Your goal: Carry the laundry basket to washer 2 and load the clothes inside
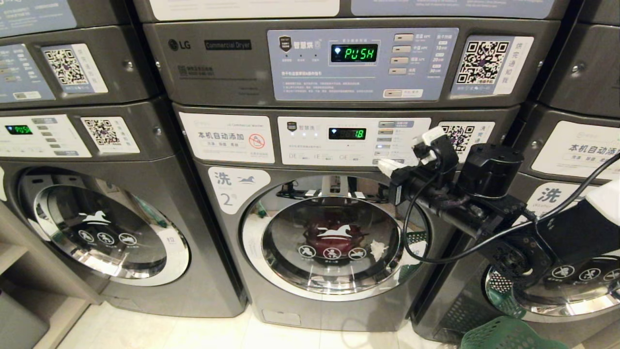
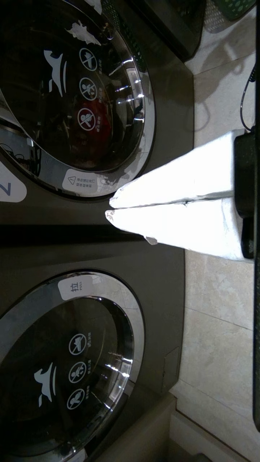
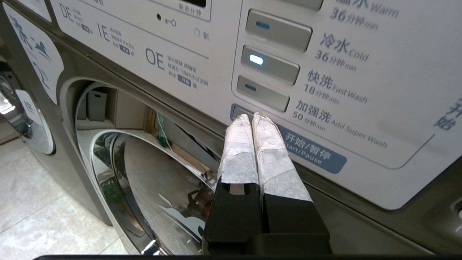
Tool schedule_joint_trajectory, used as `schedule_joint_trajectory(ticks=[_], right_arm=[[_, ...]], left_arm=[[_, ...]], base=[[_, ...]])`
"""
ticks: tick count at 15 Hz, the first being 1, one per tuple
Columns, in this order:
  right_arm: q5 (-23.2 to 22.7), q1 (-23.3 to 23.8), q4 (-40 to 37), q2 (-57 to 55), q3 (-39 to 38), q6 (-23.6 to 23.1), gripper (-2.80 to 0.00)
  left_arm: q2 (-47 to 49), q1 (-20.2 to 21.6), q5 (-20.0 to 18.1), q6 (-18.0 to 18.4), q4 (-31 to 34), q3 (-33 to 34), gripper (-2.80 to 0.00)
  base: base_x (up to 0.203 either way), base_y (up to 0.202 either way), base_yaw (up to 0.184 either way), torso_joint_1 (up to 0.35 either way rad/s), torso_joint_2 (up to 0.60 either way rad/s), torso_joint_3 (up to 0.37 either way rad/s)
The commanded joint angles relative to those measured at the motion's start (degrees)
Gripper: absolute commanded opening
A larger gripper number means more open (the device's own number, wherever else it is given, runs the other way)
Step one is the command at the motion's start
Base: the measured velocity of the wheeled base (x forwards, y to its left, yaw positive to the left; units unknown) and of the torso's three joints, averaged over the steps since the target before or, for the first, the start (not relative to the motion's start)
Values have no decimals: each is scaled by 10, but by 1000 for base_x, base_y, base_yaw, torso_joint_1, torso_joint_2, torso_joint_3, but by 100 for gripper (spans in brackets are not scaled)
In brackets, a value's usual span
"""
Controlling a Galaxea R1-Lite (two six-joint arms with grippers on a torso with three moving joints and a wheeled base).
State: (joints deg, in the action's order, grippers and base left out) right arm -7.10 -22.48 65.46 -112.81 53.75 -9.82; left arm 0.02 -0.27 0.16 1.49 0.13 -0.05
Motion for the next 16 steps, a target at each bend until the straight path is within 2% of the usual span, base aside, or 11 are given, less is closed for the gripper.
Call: schedule_joint_trajectory(ticks=[1, 7, 9, 16], right_arm=[[3, 2, 4, -1, -1, -1, -280], [14, 8, 4, 0, 1, 0, -280], [36, 8, 4, 0, 0, 1, -280], [59, 8, 3, -4, -3, 0, -280]], left_arm=[[0, 0, 0, 0, 0, 0, -280], [0, 0, 0, 0, 0, 0, -280], [0, 0, 0, 0, 0, 0, -280], [0, 0, 0, 0, 0, 0, -280]], base=[[0, 0, 0, 0, 0, 0], [0, 0, 0, 0, 0, 0], [0, 0, 0, 0, 0, 0], [0, 0, 0, 0, 0, 0]])
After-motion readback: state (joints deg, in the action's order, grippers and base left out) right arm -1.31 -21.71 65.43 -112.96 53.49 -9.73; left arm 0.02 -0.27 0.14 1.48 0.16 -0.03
